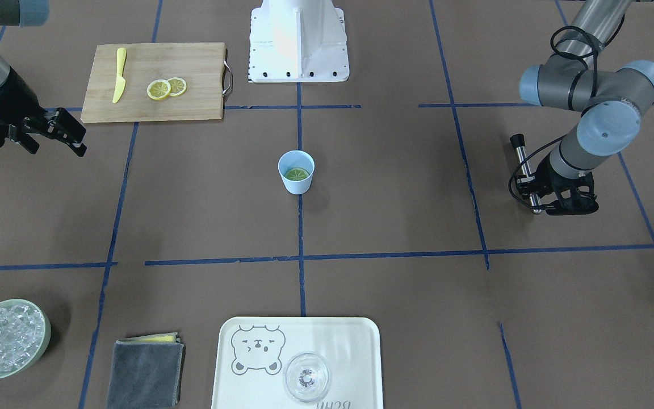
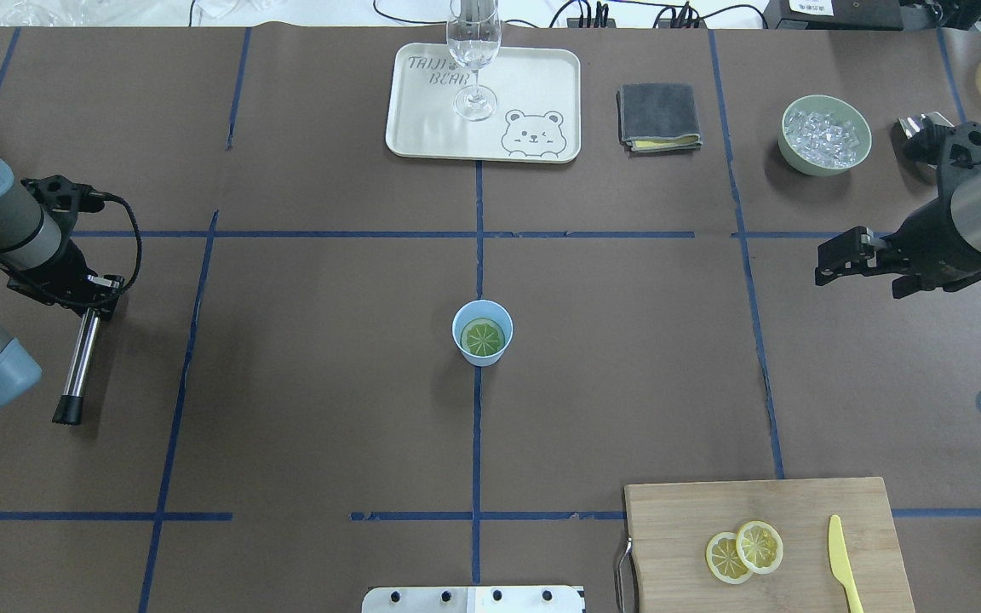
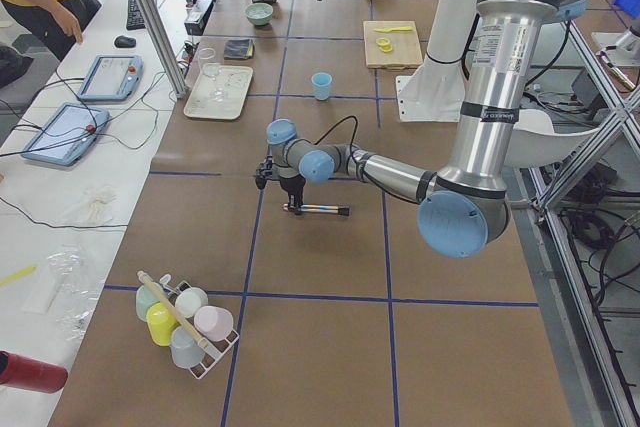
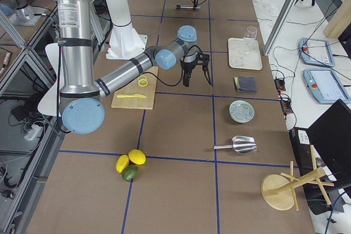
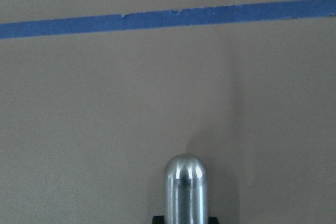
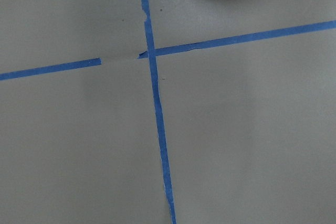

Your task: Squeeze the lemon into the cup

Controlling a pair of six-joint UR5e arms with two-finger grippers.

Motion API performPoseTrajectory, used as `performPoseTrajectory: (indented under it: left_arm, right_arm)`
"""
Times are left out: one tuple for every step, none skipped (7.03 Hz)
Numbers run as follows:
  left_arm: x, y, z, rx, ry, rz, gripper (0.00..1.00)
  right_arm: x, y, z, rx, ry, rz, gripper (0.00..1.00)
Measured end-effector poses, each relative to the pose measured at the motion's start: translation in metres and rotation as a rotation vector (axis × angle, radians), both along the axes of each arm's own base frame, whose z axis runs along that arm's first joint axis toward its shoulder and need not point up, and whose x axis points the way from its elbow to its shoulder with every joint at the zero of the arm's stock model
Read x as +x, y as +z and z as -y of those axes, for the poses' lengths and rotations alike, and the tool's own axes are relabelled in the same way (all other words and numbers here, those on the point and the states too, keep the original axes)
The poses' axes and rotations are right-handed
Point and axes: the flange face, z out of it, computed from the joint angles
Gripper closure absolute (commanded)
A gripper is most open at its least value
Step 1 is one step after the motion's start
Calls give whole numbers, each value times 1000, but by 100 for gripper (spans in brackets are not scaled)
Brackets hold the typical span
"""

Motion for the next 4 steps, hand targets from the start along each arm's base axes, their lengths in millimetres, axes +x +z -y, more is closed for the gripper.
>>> performPoseTrajectory:
  left_arm:
    - [0,0,0,-2,-2,0,0]
    - [0,-1,0,-1,-2,-2,0]
    - [0,-8,-1,7,-2,-8,0]
    - [-4,-24,-2,30,-4,-25,0]
  right_arm:
    - [0,0,0,0,0,0,0]
    - [0,-1,0,1,0,1,0]
    - [0,-1,0,2,-1,1,0]
    - [2,0,0,4,-1,1,0]
